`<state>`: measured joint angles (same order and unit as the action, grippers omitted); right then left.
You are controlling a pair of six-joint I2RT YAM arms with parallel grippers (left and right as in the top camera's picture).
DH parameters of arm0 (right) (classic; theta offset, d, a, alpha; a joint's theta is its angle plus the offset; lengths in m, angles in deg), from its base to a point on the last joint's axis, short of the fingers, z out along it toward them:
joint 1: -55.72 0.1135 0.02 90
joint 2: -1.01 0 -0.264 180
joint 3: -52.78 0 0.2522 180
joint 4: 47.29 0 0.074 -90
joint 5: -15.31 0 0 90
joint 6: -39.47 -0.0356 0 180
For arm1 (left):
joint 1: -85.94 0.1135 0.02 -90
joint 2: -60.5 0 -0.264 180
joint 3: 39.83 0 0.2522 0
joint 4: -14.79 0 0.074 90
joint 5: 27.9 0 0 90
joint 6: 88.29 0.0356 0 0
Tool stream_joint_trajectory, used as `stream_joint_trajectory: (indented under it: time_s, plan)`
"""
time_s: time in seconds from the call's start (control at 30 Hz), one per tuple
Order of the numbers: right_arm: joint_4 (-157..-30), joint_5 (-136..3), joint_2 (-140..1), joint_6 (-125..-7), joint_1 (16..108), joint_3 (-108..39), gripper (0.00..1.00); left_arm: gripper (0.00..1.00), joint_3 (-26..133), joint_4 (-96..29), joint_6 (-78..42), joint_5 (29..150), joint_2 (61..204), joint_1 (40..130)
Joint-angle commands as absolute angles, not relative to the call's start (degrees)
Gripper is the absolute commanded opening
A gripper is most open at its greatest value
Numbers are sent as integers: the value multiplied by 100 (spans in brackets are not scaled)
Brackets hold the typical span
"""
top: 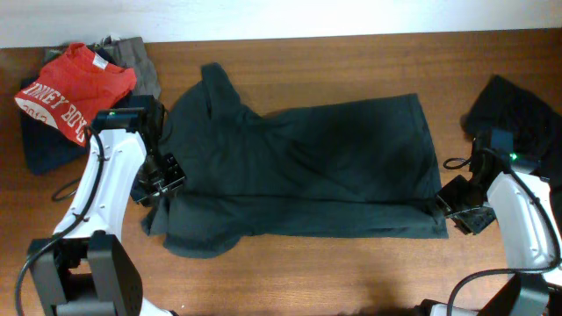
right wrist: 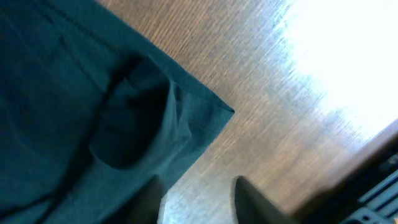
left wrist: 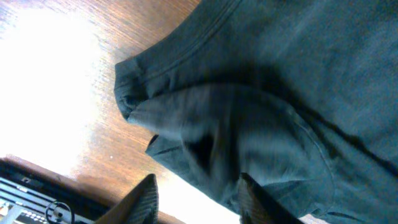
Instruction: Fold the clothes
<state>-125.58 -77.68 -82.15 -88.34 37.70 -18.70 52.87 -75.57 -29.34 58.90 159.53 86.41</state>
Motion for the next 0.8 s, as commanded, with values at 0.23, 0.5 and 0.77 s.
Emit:
stream_joint_trajectory:
  time_s: [0.23,0.5,0.77]
  plan:
    - [-12241,-7816,-8261,-8377,3733,-1900,91,71,5274,-6861,-2643,5868,16001,8687]
    - [-13161,-7809,-7874,-8202,3733,-2744,91,72,5494,-7041,-2541,5612,14814,8684]
    - [-13695,-7770,-7030,-8073,3733,-2786,91,72,5383,-8503,-2534,6158,13881,8680]
